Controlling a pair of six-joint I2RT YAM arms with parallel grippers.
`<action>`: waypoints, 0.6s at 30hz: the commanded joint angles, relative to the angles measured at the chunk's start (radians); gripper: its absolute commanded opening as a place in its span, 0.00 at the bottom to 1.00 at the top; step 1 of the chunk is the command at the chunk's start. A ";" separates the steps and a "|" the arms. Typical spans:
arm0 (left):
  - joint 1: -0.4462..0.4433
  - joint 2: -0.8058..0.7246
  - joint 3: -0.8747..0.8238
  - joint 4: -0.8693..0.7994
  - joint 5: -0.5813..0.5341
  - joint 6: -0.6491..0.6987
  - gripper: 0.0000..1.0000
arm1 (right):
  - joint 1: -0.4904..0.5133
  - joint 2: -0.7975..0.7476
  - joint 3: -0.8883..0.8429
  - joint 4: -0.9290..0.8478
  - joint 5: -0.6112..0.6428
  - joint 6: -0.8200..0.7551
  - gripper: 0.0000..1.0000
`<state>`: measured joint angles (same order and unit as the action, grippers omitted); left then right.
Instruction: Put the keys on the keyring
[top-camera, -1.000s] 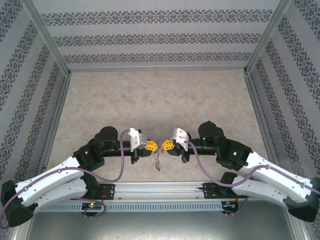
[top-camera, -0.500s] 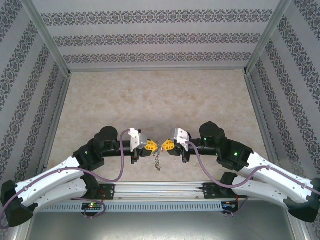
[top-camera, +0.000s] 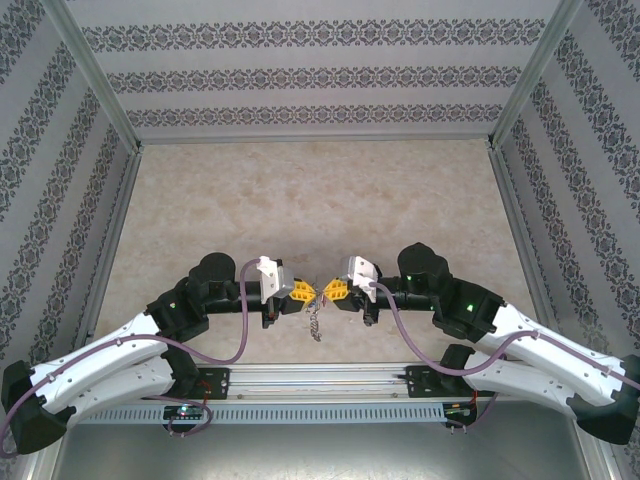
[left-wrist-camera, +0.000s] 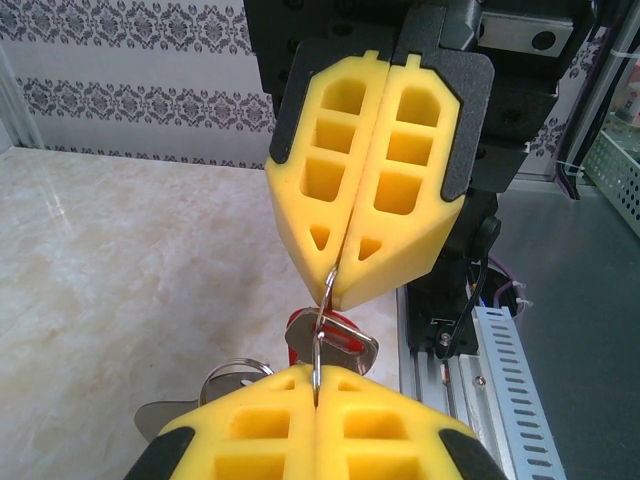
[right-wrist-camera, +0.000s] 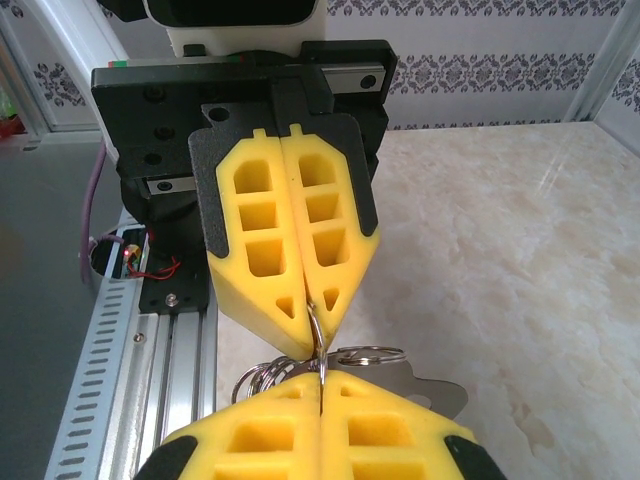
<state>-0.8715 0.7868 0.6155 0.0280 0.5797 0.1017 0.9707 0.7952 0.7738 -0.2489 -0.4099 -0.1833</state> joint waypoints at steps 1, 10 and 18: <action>-0.014 -0.018 0.013 0.027 0.023 0.009 0.00 | -0.004 0.004 -0.013 0.027 -0.018 -0.007 0.00; -0.013 -0.018 0.015 0.028 0.026 0.010 0.00 | -0.006 0.015 -0.010 0.028 -0.023 -0.008 0.00; -0.013 -0.022 0.013 0.027 0.028 0.012 0.00 | -0.006 0.030 -0.004 0.024 -0.029 -0.013 0.00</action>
<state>-0.8715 0.7845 0.6151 0.0257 0.5842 0.1013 0.9707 0.8249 0.7738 -0.2420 -0.4103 -0.1837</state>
